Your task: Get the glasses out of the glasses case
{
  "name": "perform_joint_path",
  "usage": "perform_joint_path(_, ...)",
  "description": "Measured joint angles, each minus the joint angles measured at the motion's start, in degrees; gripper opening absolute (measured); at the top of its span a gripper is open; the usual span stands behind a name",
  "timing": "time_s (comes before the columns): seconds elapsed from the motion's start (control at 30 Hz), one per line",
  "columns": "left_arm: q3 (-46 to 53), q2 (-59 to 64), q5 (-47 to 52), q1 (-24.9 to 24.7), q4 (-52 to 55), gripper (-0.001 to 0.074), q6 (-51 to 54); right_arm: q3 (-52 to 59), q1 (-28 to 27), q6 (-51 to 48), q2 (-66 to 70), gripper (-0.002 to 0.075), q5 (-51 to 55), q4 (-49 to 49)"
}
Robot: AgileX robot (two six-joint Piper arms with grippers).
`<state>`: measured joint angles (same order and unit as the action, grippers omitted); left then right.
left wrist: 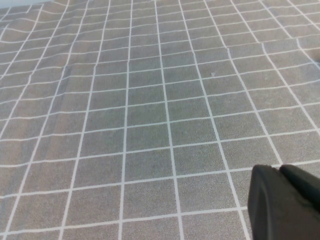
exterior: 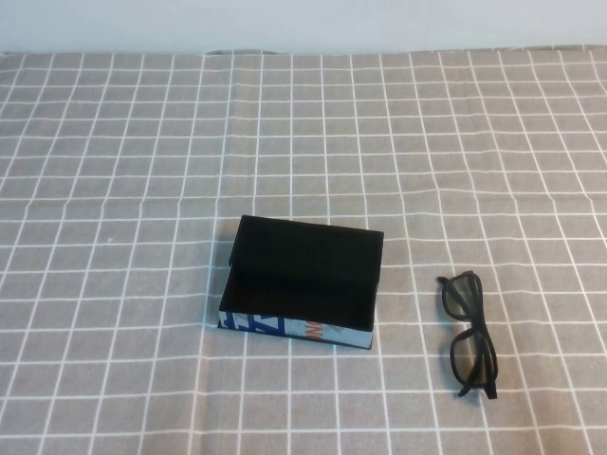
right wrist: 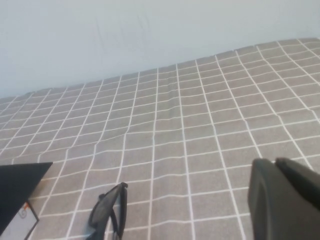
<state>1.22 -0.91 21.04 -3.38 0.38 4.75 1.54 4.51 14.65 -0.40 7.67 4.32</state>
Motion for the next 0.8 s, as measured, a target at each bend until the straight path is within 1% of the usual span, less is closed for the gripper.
perform_joint_path(0.13,0.00,0.00,0.00,0.00,0.00,-0.0005,0.00,0.00,0.00,-1.17,0.00,-0.0017,0.16,-0.72)
perform_joint_path(0.2,0.00,0.00,0.00,0.00,0.00,-0.0004,0.00,0.00,0.00,-7.71,0.00,-0.0017,0.95,-5.90)
perform_joint_path(0.27,0.00,0.00,0.00,0.00,0.00,-0.0004,0.00,0.00,0.00,-19.75,0.00,-0.0017,2.59,-13.72)
perform_joint_path(0.33,0.00,0.00,0.00,0.00,0.00,-0.0004,0.00,0.10,0.00,-26.48,0.00,-0.0017,4.29,-17.64)
perform_joint_path(0.37,0.00,0.00,0.00,0.00,0.00,-0.0005,0.00,0.10,0.00,-27.94,0.00,-0.0017,5.30,-18.47)
perform_joint_path(0.53,0.00,0.00,0.00,0.00,0.00,-0.0004,0.00,0.10,0.00,-28.45,0.00,-0.0018,9.92,-19.30)
perform_joint_path(0.8,0.00,0.00,0.00,0.00,0.00,-0.0004,0.00,0.10,0.00,-28.45,-0.04,-0.0017,10.56,-20.00)
